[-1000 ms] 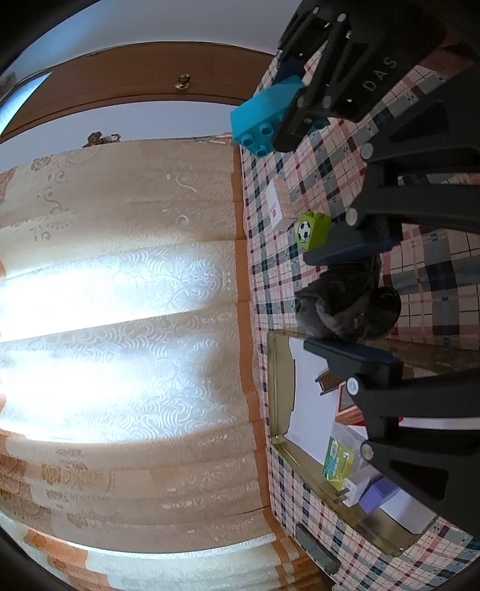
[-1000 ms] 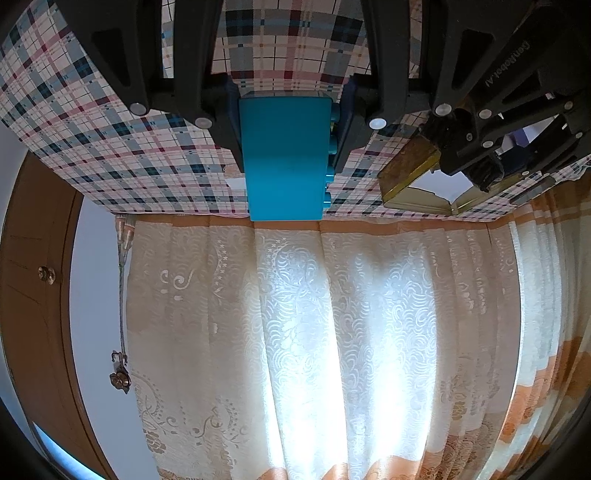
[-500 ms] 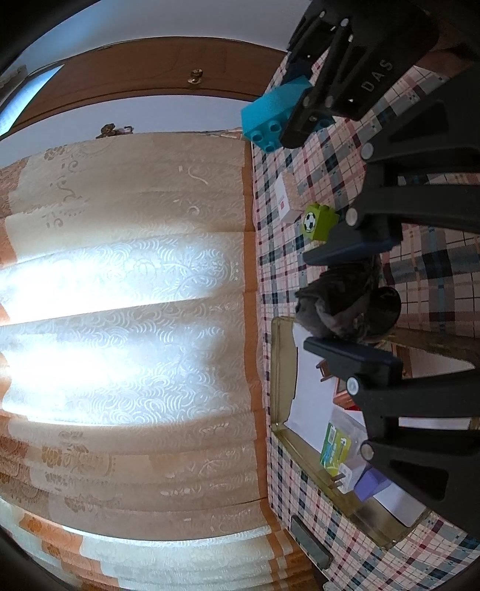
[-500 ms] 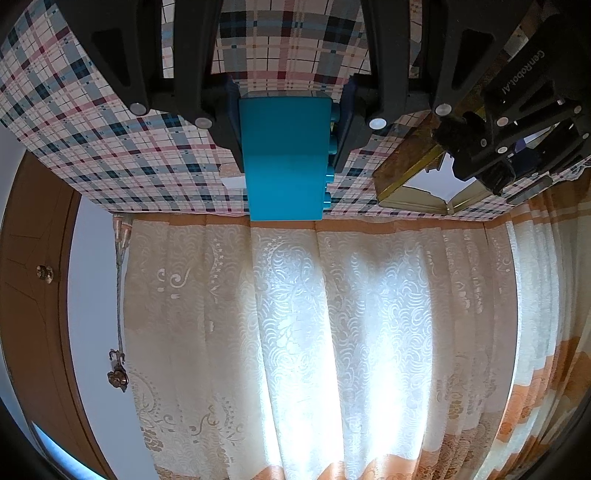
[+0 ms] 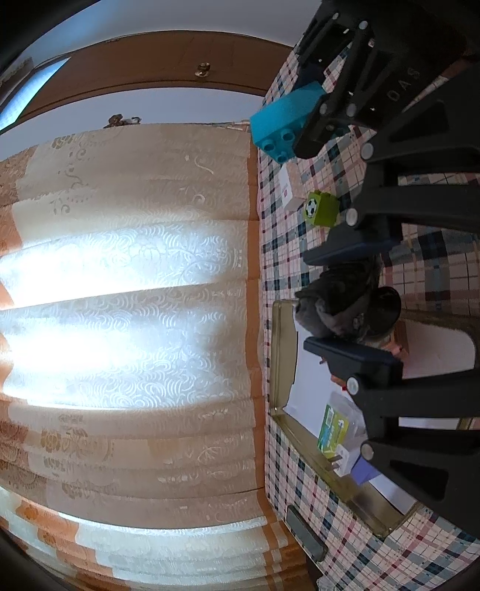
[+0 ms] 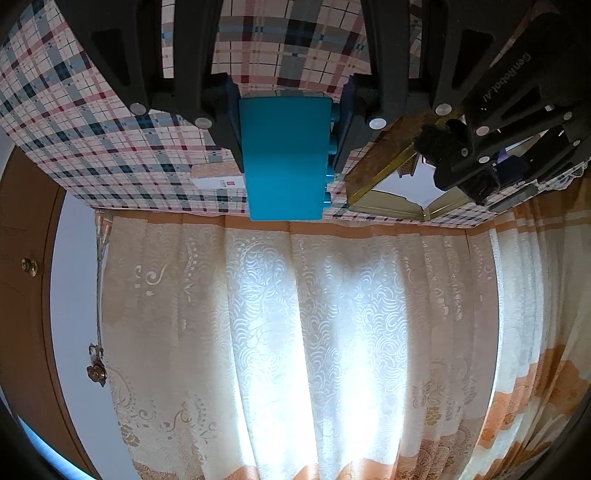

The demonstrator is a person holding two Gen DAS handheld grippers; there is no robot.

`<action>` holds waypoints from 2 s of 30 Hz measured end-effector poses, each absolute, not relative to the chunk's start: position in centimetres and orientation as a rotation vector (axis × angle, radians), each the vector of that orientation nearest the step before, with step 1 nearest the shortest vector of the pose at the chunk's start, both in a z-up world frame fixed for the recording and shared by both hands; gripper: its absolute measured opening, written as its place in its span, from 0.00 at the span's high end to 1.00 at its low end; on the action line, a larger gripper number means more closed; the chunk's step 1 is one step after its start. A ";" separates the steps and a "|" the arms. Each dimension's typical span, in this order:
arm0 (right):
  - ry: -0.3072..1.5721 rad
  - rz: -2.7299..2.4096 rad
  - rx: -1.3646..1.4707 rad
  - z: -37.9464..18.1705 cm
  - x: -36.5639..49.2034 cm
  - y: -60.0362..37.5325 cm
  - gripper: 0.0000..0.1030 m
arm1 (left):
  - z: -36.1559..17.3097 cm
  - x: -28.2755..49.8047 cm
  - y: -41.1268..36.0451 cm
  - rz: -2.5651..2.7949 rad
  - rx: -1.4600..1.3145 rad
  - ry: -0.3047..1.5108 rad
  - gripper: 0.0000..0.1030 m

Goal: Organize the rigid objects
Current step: 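Lower the cyan brick into the tin with the right gripper while the left gripper lowers the stapler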

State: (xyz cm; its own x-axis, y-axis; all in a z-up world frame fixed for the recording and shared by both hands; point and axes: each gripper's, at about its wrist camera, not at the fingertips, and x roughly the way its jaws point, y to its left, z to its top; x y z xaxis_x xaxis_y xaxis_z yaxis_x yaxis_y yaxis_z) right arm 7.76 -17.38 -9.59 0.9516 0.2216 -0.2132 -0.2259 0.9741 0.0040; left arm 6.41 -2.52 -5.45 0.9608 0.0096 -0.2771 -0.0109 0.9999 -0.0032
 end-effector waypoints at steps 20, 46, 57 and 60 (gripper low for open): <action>0.274 0.357 -0.054 -9.5 9.7 -12.9 0.57 | -4.9 5.5 4.7 0.128 -0.042 0.288 0.62; 0.406 0.510 -0.184 -8.2 16.0 -2.7 0.57 | -5.6 11.1 10.3 0.198 0.010 0.466 0.62; 0.456 0.557 -0.185 -8.8 16.9 -1.7 0.44 | -5.5 12.0 11.6 0.264 0.015 0.476 0.26; 0.456 0.555 -0.169 -8.7 16.7 -2.2 0.35 | -5.3 11.4 12.2 0.301 -0.006 0.463 0.12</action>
